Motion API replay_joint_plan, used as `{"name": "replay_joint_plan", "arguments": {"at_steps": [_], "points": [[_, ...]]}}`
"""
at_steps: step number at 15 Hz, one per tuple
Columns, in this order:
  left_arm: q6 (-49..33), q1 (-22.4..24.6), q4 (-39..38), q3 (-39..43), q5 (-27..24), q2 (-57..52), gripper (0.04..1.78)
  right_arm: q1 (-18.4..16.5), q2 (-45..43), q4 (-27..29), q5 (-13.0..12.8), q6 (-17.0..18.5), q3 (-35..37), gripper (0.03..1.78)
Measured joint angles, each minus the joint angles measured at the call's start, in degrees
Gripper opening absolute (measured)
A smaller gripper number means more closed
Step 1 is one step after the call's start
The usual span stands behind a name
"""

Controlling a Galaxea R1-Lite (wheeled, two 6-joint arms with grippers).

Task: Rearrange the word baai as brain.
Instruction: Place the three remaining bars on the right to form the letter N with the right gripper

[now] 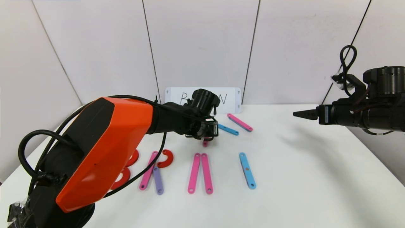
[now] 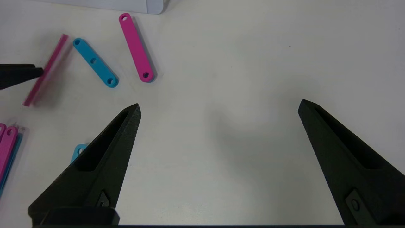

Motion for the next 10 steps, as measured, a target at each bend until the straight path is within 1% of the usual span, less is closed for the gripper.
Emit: {"name": "replay_joint_plan", "arguments": {"at_steps": [1,3,4,6,8,10], "points": [[0.02,0.0,0.11,-0.3,0.02,0.13,0.59,0.0,0.0,0.0,0.0,0.0,0.0,1.74],[0.17,0.07,0.33,-1.44,0.02,0.69,0.91,0.0,0.0,-0.02,0.0,0.0,0.0,1.74],[0.15,0.16,0.34,-1.68,0.05,0.89,1.11,0.0,0.0,-0.02,0.01,0.0,0.01,1.74],[0.22,0.27,0.22,-1.84,0.09,1.0,1.41,0.05,0.02,-0.02,0.01,0.02,0.01,1.74],[0.3,0.41,0.56,-1.88,0.09,0.37,1.61,-0.01,0.02,0.0,0.01,0.09,0.01,1.74],[0.61,1.62,0.72,-1.79,0.02,-1.46,1.72,-0.01,0.02,-0.11,0.01,0.17,0.0,1.74]]}}
